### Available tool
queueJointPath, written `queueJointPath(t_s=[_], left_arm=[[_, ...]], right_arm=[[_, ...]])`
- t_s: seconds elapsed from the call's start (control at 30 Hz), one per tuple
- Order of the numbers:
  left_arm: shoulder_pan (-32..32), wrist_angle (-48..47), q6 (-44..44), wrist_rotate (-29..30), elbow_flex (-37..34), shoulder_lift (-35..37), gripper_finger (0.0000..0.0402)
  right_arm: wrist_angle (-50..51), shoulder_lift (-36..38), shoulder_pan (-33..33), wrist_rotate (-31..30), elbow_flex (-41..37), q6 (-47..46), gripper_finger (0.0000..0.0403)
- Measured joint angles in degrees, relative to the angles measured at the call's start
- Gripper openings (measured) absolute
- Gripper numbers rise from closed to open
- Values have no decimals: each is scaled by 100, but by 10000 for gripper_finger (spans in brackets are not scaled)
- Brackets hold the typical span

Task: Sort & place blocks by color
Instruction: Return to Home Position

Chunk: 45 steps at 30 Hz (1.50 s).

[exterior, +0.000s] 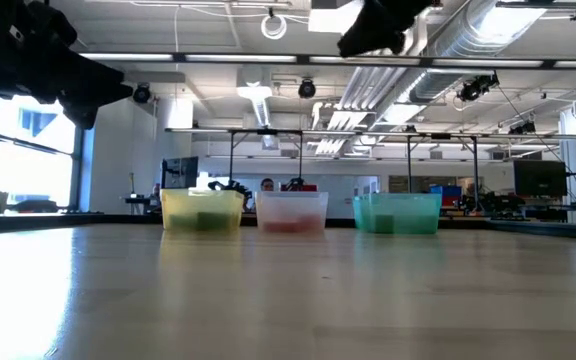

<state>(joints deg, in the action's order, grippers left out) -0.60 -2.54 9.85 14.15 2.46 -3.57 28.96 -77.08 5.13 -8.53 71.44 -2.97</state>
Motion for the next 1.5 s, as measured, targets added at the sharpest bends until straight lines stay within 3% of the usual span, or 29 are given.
queueJointPath(t_s=[0.27,0.43,0.77,1.5], left_arm=[[0,8,-2,24,0,0,133],[0,8,-27,54,0,0,133],[0,8,-638,57,2,0,133],[0,10,-555,42,4,0,133]], right_arm=[[-1122,1580,85,-37,-1935,-307,103],[-1766,2520,87,-472,-3112,-489,103],[-2628,4326,87,-583,-5150,-1325,103],[-2786,7116,87,-417,-6943,-2049,103]])
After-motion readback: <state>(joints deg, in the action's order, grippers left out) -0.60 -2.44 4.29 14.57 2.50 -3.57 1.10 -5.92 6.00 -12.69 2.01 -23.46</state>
